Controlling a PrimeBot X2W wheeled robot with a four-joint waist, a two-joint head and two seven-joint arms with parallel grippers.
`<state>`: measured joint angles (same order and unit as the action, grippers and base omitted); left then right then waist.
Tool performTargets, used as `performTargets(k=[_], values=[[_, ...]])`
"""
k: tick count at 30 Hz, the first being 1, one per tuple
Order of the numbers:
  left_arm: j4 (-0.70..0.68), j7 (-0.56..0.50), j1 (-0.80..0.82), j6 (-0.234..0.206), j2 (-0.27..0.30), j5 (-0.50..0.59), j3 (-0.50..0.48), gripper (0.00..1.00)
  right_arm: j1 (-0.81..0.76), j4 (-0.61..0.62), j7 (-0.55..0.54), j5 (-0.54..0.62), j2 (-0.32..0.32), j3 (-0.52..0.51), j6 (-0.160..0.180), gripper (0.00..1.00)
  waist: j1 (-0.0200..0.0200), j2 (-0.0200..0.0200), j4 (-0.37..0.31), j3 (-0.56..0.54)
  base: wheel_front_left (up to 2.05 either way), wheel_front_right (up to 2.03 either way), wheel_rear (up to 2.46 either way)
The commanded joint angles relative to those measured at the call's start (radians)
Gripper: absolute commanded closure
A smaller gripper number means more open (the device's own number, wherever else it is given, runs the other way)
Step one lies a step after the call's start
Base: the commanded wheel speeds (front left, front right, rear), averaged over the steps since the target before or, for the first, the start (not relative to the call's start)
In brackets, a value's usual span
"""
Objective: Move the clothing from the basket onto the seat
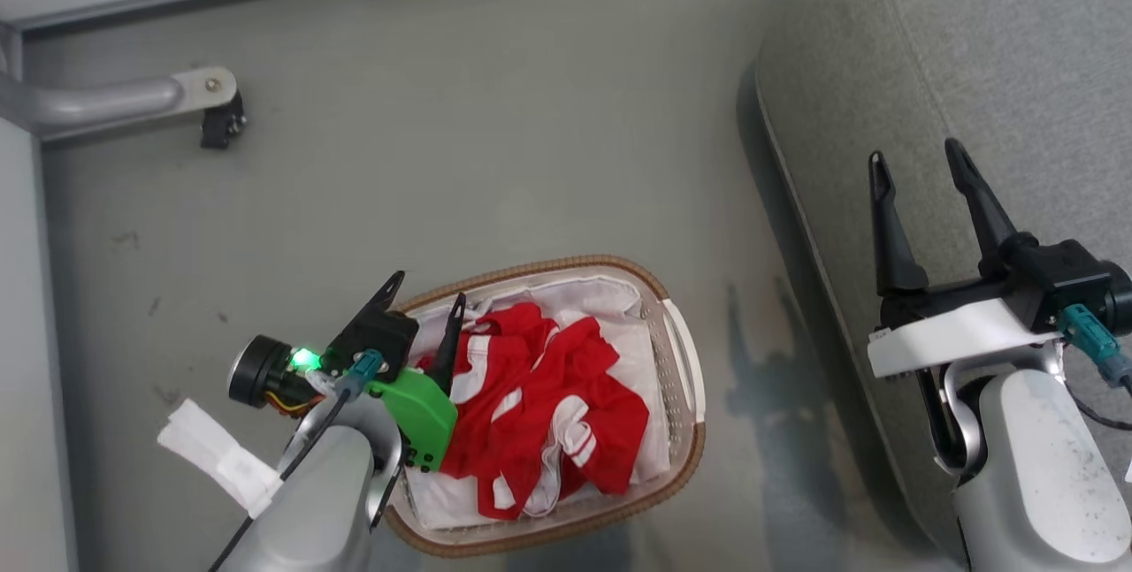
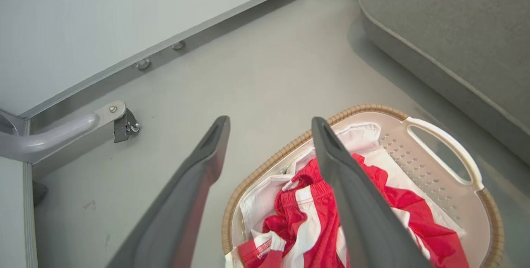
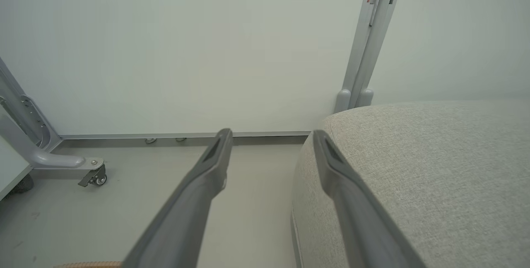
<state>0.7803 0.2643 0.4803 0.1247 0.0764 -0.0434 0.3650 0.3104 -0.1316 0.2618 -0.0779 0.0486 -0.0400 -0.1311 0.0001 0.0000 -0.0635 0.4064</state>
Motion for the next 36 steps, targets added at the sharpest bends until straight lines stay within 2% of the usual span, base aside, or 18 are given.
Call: performTargets(k=[1,7,14,22,31,32,33,34,36], values=[[0.021,0.001,0.044,0.005,0.011,0.008,0.011,0.0,0.031,0.007,0.005,-0.005,0.003,0.002,0.001,0.0,-0.0001,0.0,-0.048,0.192,0.0,0.0,0.0],[0.148,0.001,0.129,0.007,0.016,0.023,0.081,0.0,0.097,0.016,0.005,-0.021,0.003,0.01,0.001,0.0,-0.0001,0.0,-0.063,0.29,0.0,0.0,0.0],[0.264,0.0,0.212,0.007,0.016,-0.041,0.207,0.0,0.158,0.032,0.005,-0.042,0.003,0.012,0.001,0.0,-0.0001,0.0,-0.08,0.376,0.0,0.0,0.0],[0.382,0.0,0.306,0.007,0.029,-0.093,0.255,0.0,0.198,0.046,0.005,-0.06,0.003,0.017,0.001,0.0,-0.0001,0.0,-0.098,0.451,0.0,0.0,0.0],[0.461,-0.036,0.348,0.007,0.022,-0.141,0.308,0.0,0.209,0.043,0.005,-0.068,0.003,0.02,0.001,0.0,-0.0001,0.0,-0.106,0.474,0.0,0.0,0.0],[0.466,-0.047,0.348,0.007,0.021,-0.148,0.314,0.11,0.211,0.042,0.005,-0.069,0.003,0.022,0.001,0.0,-0.0001,0.0,-0.107,0.474,0.0,0.0,0.0],[0.471,-0.061,0.346,0.007,0.019,-0.158,0.324,0.45,0.212,0.042,0.005,-0.071,0.003,0.025,0.001,0.0,-0.0001,0.0,-0.107,0.474,0.0,0.0,0.0],[0.474,-0.072,0.345,0.007,0.019,-0.167,0.331,0.58,0.214,0.042,0.005,-0.072,0.003,0.027,0.001,0.0,-0.0001,0.0,-0.108,0.474,0.0,0.0,0.0],[0.478,-0.091,0.346,0.007,0.019,-0.182,0.347,0.71,0.217,0.043,0.005,-0.072,0.003,0.033,0.001,0.0,-0.0001,0.0,-0.108,0.475,0.0,0.0,0.0]])
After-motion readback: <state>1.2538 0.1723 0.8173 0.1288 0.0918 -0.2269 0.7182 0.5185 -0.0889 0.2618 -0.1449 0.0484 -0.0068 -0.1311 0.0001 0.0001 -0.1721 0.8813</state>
